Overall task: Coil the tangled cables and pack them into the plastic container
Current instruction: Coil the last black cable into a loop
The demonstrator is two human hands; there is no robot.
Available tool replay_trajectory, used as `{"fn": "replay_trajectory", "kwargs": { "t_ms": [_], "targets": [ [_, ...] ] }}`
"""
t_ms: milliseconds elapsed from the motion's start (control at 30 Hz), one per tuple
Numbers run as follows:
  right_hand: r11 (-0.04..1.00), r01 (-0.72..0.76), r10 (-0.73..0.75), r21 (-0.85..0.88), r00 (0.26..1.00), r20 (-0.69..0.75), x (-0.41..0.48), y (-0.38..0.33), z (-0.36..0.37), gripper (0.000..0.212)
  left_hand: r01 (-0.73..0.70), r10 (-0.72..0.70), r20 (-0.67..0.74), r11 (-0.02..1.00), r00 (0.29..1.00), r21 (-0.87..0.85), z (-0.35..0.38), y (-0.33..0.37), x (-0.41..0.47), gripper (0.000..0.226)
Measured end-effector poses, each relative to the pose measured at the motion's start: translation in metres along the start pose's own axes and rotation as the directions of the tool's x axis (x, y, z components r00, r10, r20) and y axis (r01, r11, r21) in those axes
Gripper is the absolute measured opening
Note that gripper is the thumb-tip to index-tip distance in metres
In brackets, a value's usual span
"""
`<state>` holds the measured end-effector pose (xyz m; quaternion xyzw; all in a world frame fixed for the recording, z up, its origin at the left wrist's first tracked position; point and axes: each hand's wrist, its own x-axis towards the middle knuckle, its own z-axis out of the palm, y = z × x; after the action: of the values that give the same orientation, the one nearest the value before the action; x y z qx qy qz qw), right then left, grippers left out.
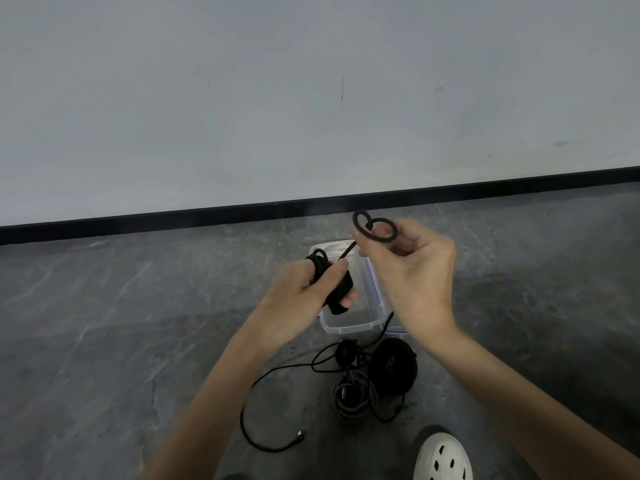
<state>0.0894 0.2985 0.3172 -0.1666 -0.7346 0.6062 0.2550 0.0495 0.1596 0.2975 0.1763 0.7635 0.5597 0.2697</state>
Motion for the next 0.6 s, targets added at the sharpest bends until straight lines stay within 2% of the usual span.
{"fn": "replay_trajectory", "kwargs": {
  "t_ms": [100, 200, 600],
  "targets": [
    [1.0, 0.017, -0.017, -0.004, 1.0, -0.001, -0.001, 0.001, 0.001, 0.006, 0.001, 0.0, 0.016, 1.0, 1.0, -0.019, 0.0, -0.001, 0.0, 0.043],
    [0.995, 0.032, -0.032, -0.098, 0.999, -0.005, 0.001, 0.004, 0.001, 0.009, -0.011, 0.012, 0.024, 1.0, 1.0, -0.021, 0.001, -0.003, 0.002, 0.043],
    [0.976, -0.104, 0.102, -0.191, 0.995, -0.021, 0.01, 0.007, -0.003, 0.022, -0.045, 0.043, 0.09, 0.999, 0.995, 0.021, 0.004, -0.006, 0.003, 0.044]
  ]
}}
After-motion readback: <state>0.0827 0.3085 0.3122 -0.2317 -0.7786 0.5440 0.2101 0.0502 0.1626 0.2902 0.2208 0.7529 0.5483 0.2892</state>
